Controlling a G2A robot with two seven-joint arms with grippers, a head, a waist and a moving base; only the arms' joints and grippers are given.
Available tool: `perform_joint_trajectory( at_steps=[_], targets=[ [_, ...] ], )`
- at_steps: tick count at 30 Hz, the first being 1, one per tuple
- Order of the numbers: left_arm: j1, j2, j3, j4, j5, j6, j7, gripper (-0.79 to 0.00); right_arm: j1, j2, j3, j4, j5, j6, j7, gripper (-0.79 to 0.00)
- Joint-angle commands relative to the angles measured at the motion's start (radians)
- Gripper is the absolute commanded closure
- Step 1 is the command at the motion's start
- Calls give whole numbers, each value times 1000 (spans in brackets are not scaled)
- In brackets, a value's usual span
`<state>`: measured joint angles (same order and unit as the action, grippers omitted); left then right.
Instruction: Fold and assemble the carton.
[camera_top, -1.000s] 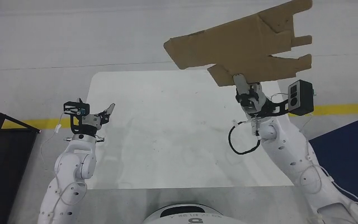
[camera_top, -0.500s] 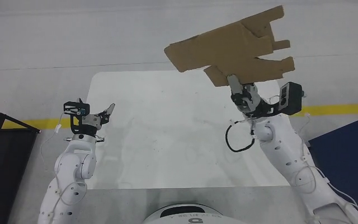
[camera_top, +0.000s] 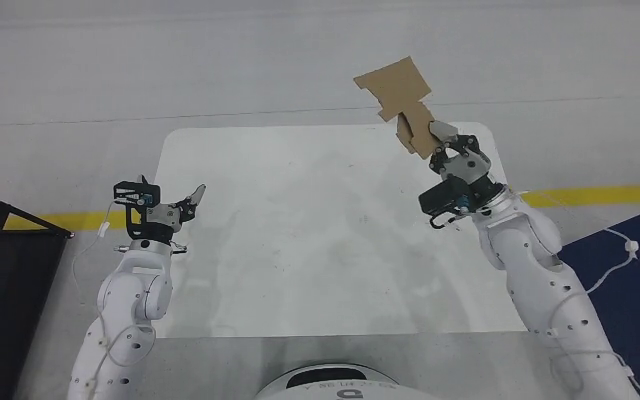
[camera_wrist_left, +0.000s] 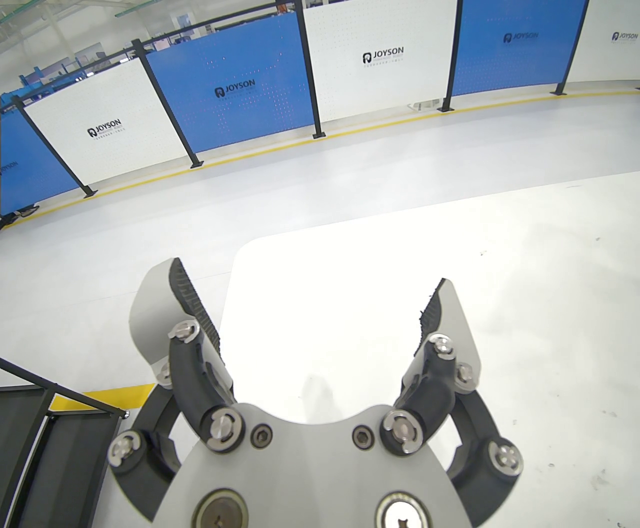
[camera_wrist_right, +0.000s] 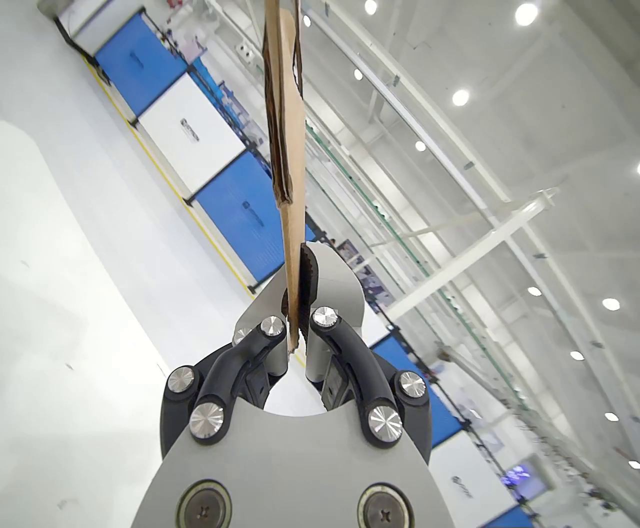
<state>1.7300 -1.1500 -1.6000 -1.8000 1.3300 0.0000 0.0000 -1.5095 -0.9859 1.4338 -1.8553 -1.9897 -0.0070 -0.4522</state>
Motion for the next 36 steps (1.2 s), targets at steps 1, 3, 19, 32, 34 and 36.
perform_joint_trajectory(
  at_steps=[1,3,19,32,34,36],
  targets=[
    [0,0,0,0,0,0,0,-785,-41,4,25,-21,-61,10,13,0],
    [0,0,0,0,0,0,0,-785,-41,4,25,-21,-61,10,13,0],
    [-35,-5,64,-5,-37,-88,-20,-785,0,-3,-34,36,248,-277,-141,0],
    [-360,0,189,166,-285,-553,-363,-785,107,-9,-111,167,476,-629,-168,0],
    [-360,0,189,166,-285,-553,-363,-785,107,-9,-111,167,476,-629,-168,0],
    [-349,-1,198,166,-326,-590,-350,-785,104,-10,-113,167,483,-632,-167,0]
  ],
)
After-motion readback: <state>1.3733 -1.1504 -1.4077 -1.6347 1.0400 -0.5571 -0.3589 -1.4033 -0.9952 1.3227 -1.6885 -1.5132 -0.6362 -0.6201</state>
